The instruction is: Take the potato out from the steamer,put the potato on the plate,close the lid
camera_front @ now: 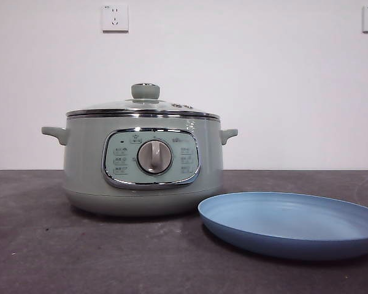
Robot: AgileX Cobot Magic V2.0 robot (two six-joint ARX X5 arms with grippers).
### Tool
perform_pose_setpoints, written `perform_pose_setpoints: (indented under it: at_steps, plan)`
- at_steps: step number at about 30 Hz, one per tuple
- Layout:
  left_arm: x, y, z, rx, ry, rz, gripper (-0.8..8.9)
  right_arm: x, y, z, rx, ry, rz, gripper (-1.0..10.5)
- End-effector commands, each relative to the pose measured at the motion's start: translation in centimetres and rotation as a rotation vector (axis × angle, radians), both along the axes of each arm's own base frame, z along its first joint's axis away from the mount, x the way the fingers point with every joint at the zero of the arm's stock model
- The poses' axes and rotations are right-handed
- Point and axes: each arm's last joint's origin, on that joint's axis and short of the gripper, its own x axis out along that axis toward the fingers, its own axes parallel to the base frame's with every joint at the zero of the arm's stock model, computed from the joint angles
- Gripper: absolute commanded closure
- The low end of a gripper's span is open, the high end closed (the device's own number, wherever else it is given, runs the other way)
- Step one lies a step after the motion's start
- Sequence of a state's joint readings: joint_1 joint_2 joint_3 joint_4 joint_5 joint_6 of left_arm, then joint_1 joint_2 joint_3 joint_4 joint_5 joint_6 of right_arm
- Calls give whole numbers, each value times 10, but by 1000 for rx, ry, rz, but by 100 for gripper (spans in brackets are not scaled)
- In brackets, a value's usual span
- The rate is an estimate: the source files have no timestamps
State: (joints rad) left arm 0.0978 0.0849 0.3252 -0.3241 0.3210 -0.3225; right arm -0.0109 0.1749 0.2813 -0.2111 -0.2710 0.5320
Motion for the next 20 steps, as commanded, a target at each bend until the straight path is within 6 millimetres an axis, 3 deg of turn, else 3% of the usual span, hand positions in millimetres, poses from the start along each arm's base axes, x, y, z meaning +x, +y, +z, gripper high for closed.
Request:
perform_pose_setpoints:
  at_steps: [1,10,16,20]
  plan:
    - [1,-1,18,27,36,-45,822,3,1,26,-45,13,43,959]
    - [18,-5,74,136,116,-299,822,22,10,104,-280,153,349,959]
    - [25,-9,96,189,192,-485,822,31,21,133,-392,214,573,958]
    - [27,-12,104,200,232,-581,822,33,27,140,-418,241,679,958]
